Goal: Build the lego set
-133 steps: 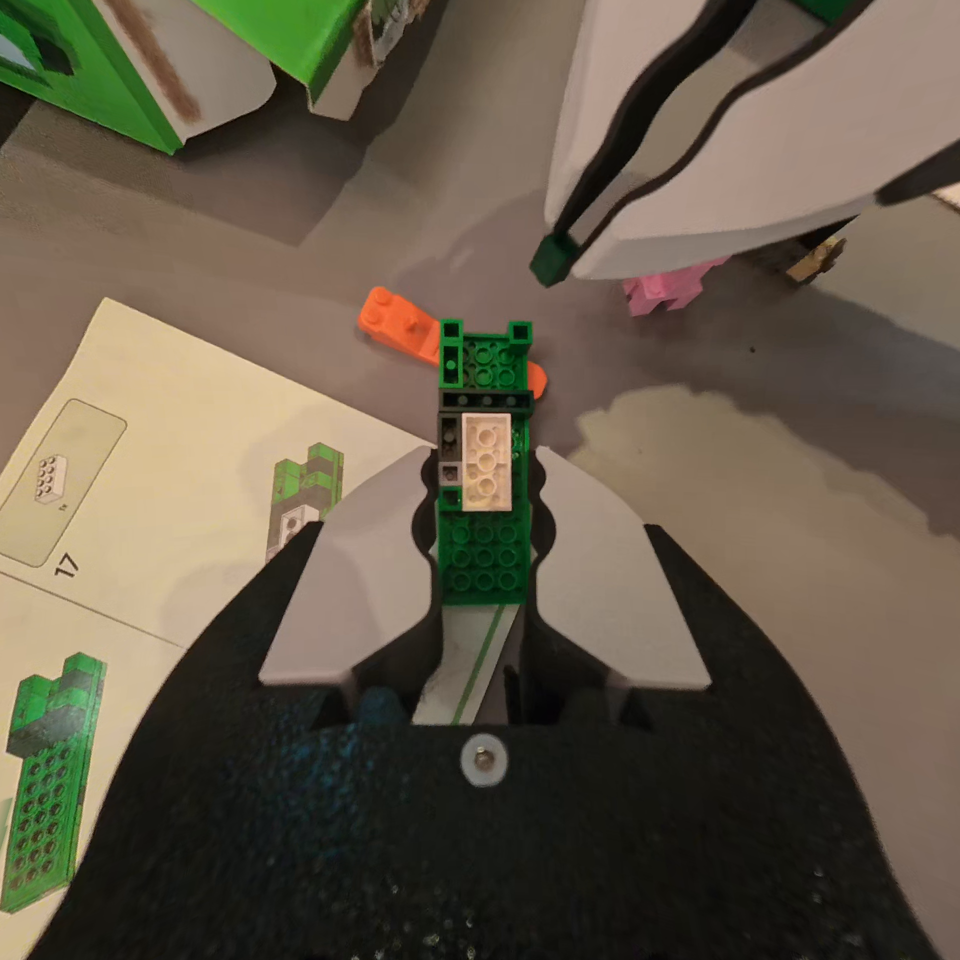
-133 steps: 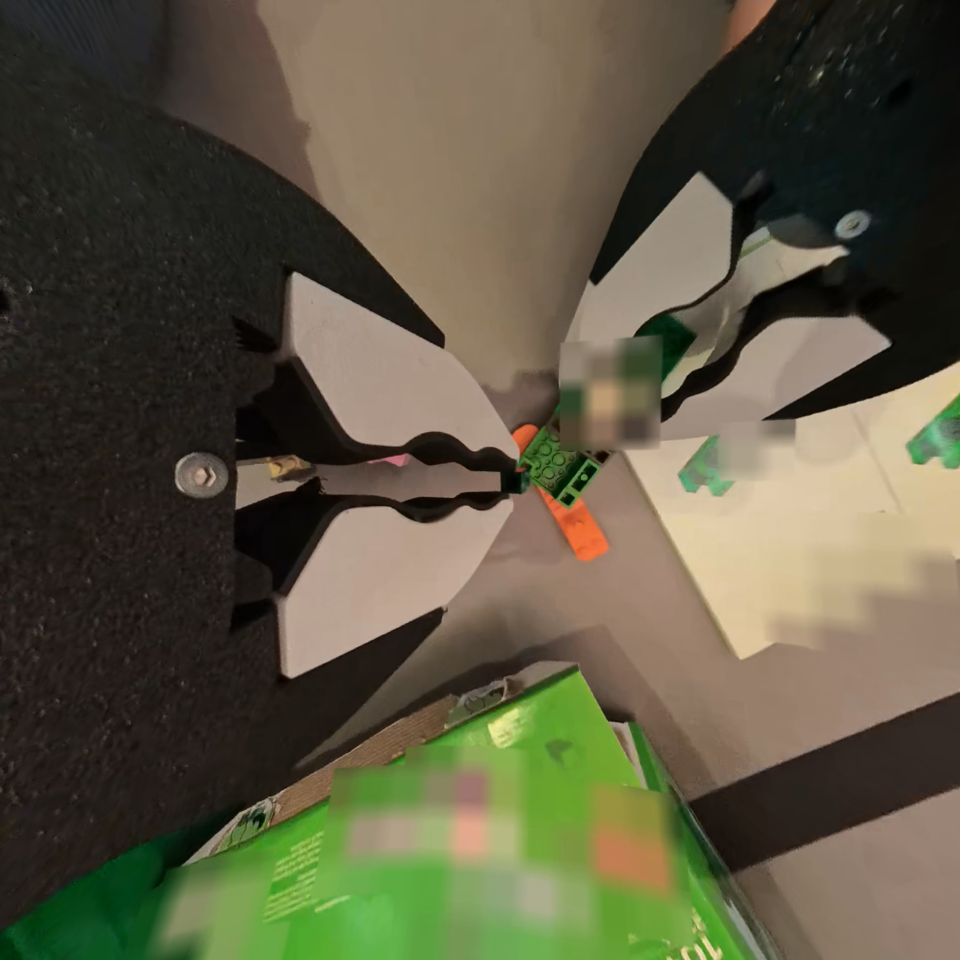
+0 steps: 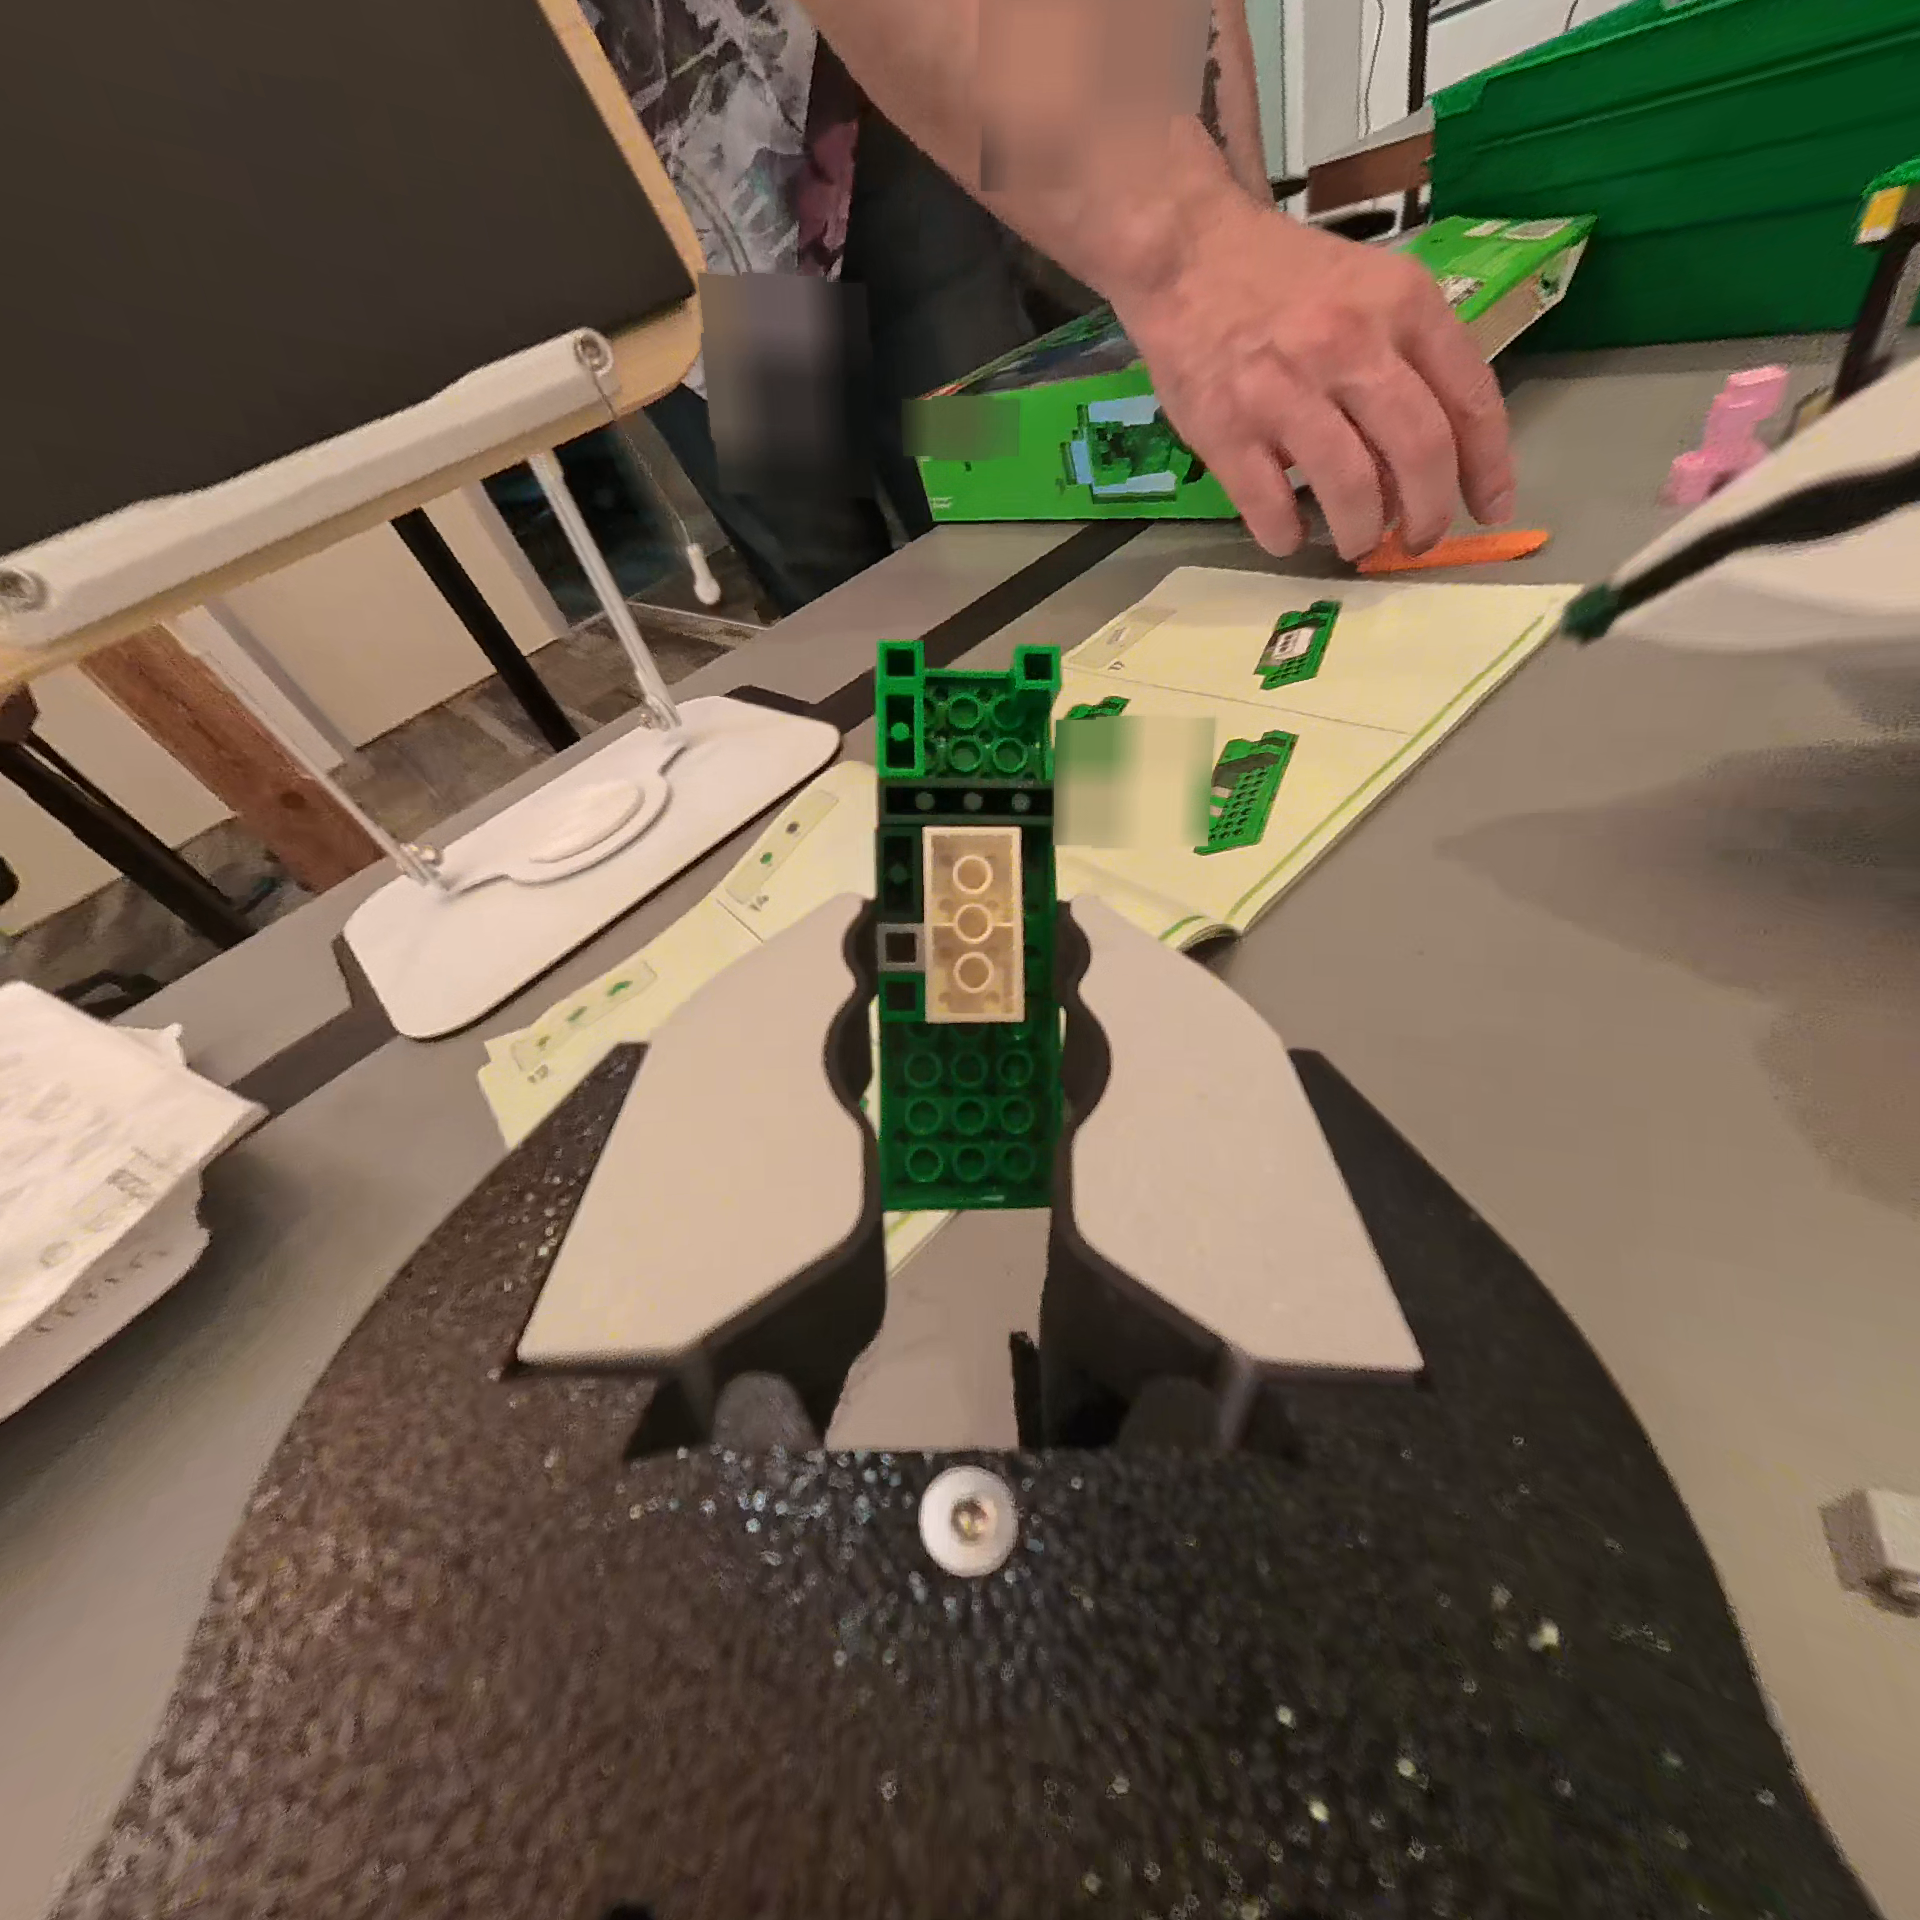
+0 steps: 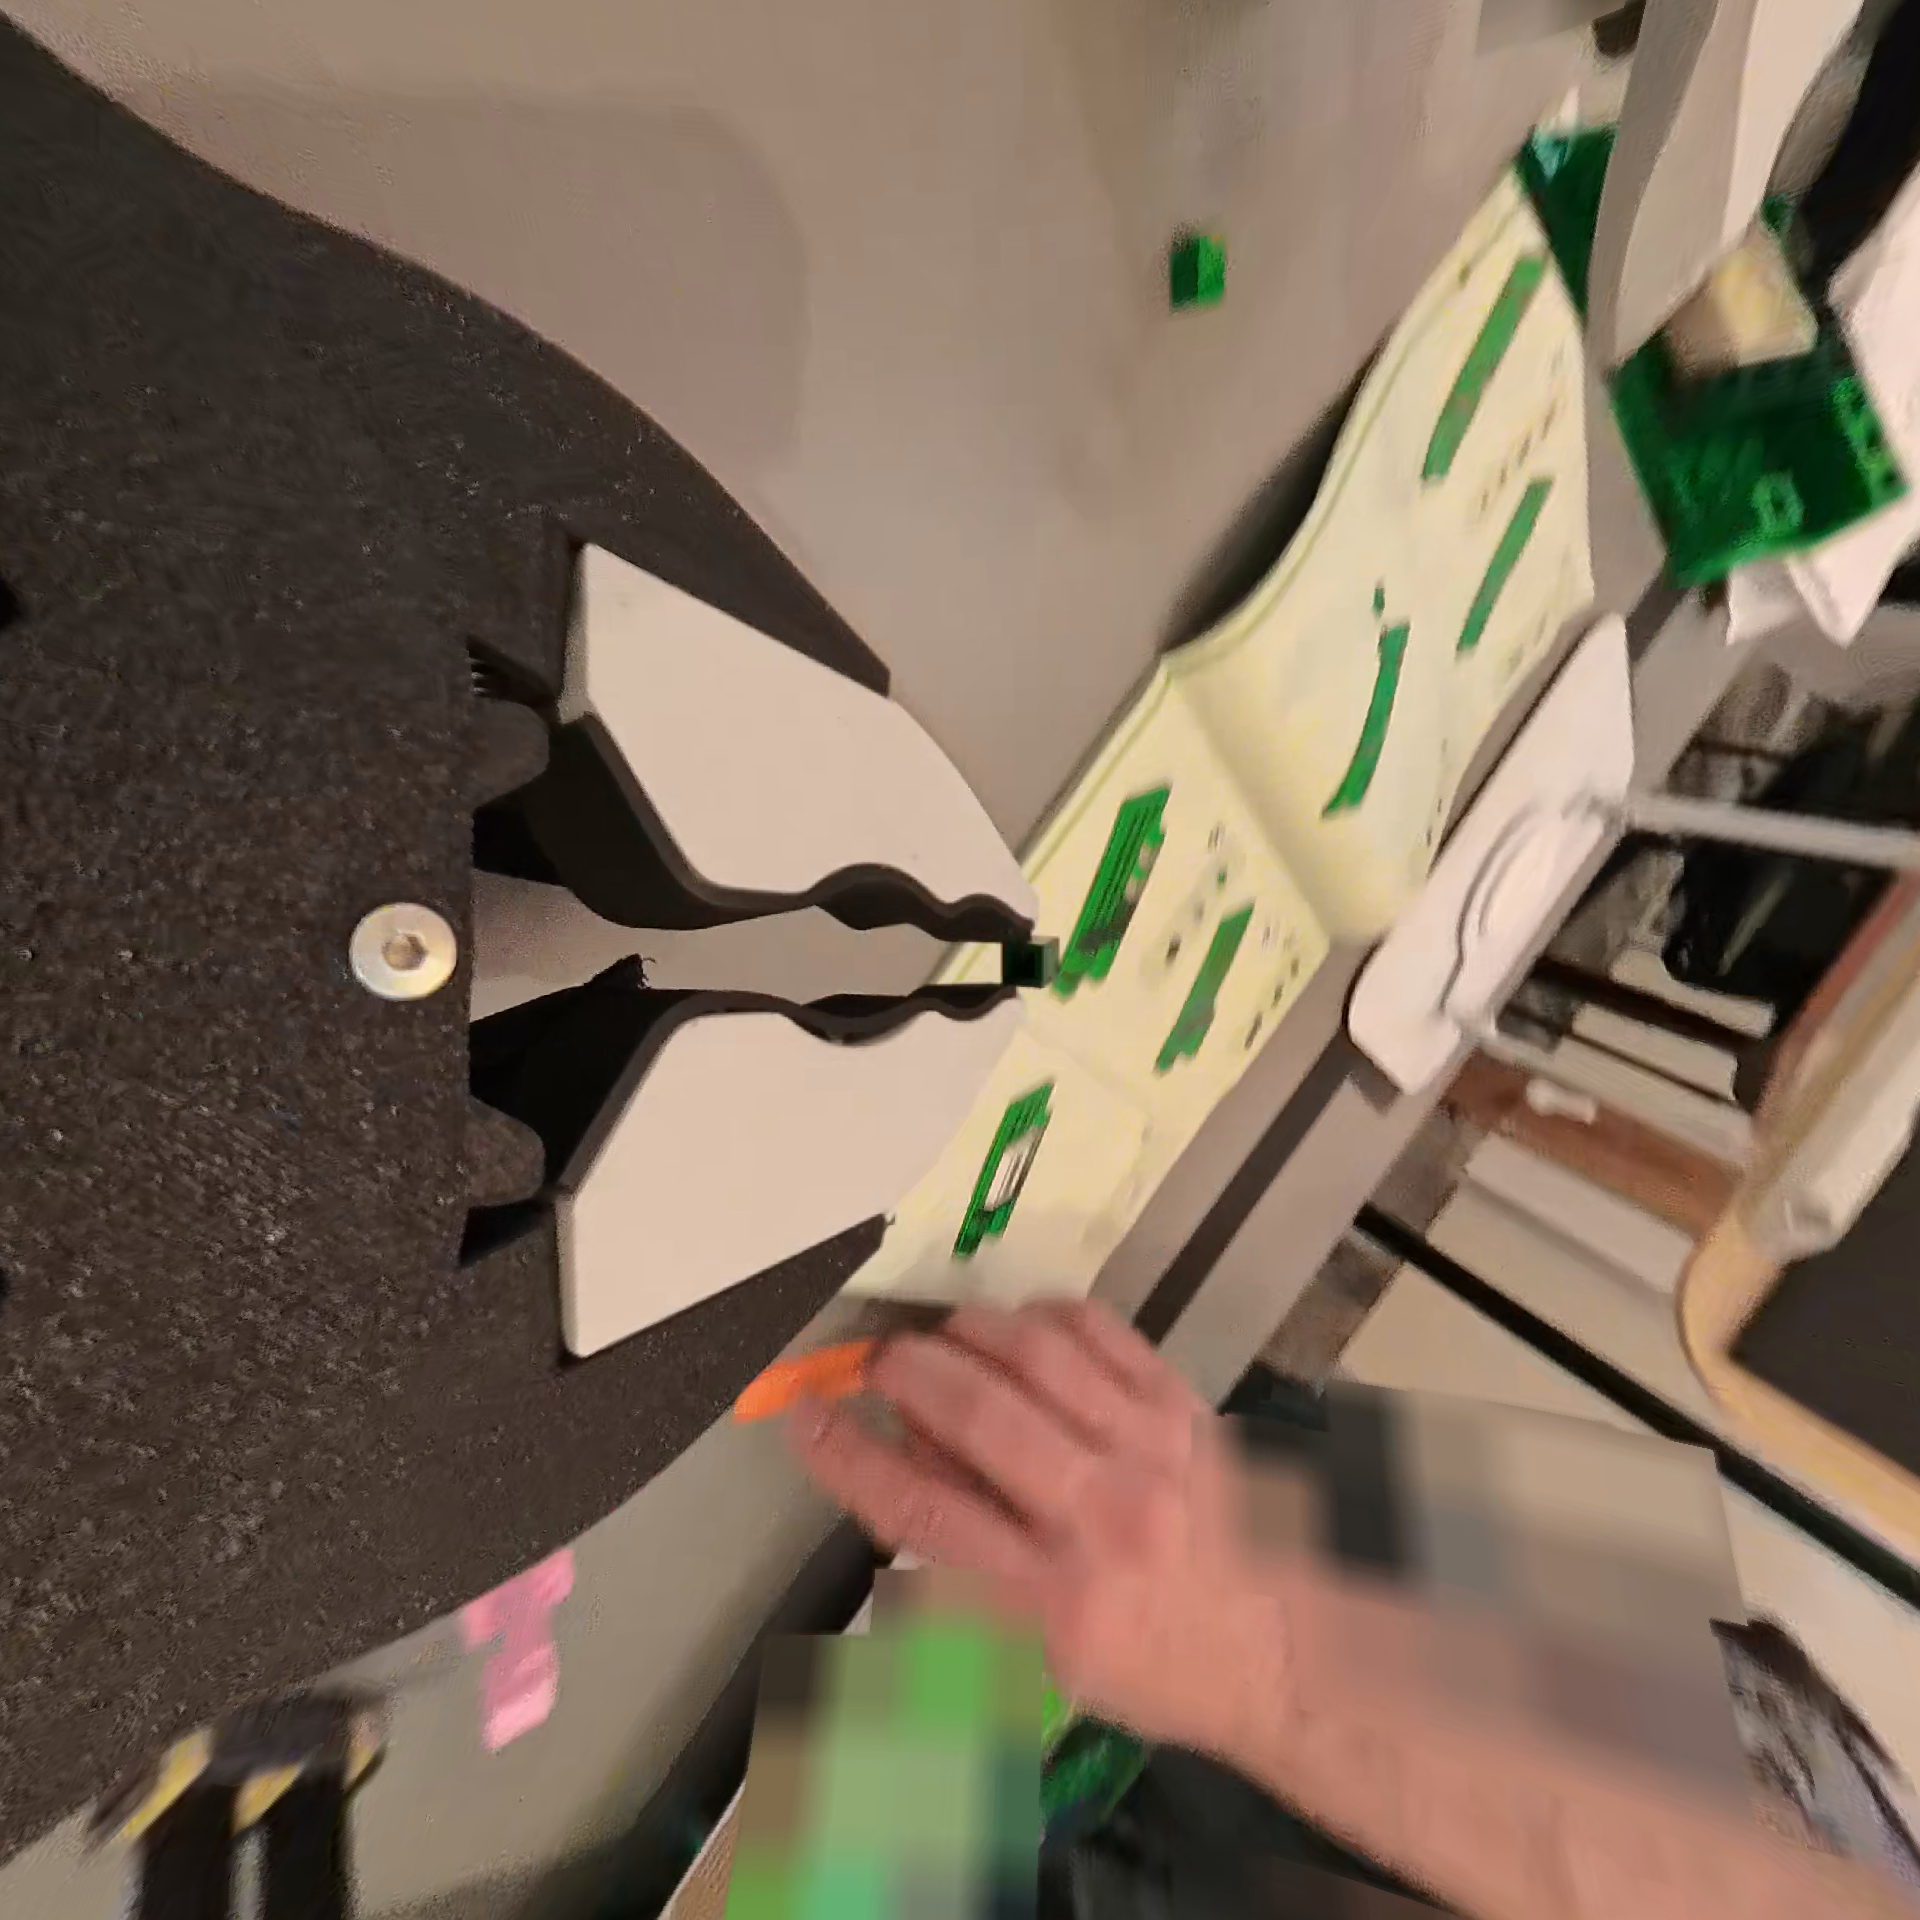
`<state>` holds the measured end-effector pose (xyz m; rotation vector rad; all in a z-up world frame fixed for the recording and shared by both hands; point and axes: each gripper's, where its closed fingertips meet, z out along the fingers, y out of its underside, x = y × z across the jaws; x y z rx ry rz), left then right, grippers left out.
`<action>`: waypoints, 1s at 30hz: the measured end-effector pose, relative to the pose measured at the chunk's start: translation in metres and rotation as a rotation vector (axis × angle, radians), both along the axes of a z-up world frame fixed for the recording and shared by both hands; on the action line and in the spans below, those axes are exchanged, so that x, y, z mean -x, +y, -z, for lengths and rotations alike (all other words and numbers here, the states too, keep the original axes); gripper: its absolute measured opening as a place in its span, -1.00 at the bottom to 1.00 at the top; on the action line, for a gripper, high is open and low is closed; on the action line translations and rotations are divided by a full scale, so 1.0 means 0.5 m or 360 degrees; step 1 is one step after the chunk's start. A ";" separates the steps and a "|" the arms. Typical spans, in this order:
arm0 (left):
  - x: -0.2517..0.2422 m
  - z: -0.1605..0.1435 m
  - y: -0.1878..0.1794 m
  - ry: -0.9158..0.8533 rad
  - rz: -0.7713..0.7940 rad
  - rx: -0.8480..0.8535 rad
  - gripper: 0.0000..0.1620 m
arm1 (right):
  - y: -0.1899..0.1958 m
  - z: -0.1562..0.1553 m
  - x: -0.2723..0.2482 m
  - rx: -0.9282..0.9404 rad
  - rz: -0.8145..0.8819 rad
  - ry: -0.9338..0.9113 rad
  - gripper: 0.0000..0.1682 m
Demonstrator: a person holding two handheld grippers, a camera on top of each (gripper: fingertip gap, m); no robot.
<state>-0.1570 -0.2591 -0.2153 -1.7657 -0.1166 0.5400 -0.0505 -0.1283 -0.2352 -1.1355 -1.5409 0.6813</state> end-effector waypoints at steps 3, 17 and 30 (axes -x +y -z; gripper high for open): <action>-0.004 0.005 0.003 -0.0047 0.0026 -0.0013 -0.60 | -0.058 0.018 0.033 0.0017 -0.0086 -0.0103 -0.91; -0.011 0.018 0.013 -0.0095 0.0067 0.0033 -0.60 | -0.126 0.077 0.051 0.0169 -0.0303 -0.0432 -0.91; -0.013 0.022 0.018 -0.0107 0.0084 0.0050 -0.60 | -0.141 0.103 0.040 0.0206 -0.0385 -0.0601 -0.91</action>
